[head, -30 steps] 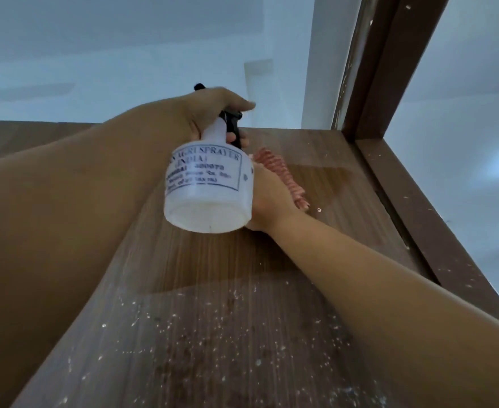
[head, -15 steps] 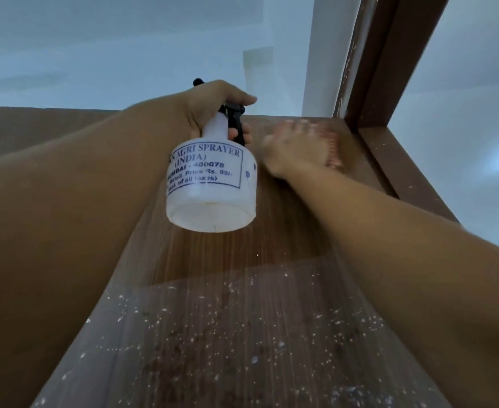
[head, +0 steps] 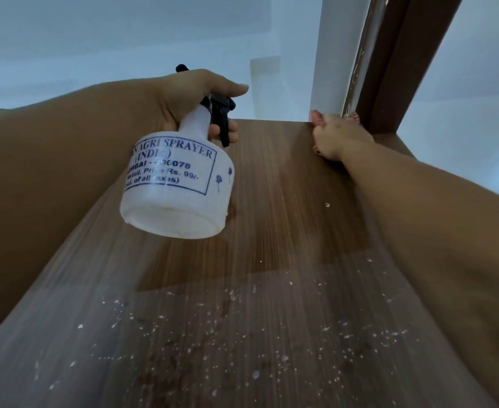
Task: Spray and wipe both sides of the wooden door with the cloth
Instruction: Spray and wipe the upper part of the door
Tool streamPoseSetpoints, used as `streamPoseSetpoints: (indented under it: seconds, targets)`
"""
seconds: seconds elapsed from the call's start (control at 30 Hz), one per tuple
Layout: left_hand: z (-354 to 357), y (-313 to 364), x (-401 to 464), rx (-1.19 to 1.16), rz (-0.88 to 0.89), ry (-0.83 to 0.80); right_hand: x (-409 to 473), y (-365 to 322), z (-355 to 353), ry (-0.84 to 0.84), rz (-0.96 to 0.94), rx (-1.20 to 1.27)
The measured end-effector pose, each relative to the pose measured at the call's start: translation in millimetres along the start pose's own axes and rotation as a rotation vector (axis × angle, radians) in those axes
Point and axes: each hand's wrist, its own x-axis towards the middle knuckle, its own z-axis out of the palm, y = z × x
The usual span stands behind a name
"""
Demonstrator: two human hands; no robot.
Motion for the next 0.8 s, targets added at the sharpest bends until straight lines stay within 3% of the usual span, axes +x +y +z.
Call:
streamPoseSetpoints:
  seconds: [0.17,0.3,0.37,0.47,0.63,0.8]
  targets:
    - [4,-8,-4,0.021,0.0,-0.056,-22,-15,3,0.054,0.102,-0.114]
    - [14,-8,-13,0.024,-0.005,-0.057,-79,-73,18,-0.023,-0.492,-0.099]
    - [18,-5,-16,0.04,-0.004,-0.039,-100,-84,17,-0.106,-0.668,-0.097]
    - [28,-1,-22,0.064,0.011,-0.049,-98,-57,4,-0.16,-0.587,-0.081]
    - [37,-15,-43,-0.02,-0.04,-0.055,-90,36,-14,-0.109,-0.207,-0.067]
    - [62,-46,-82,0.01,-0.153,-0.111,-132,60,-17,-0.117,-0.213,-0.049]
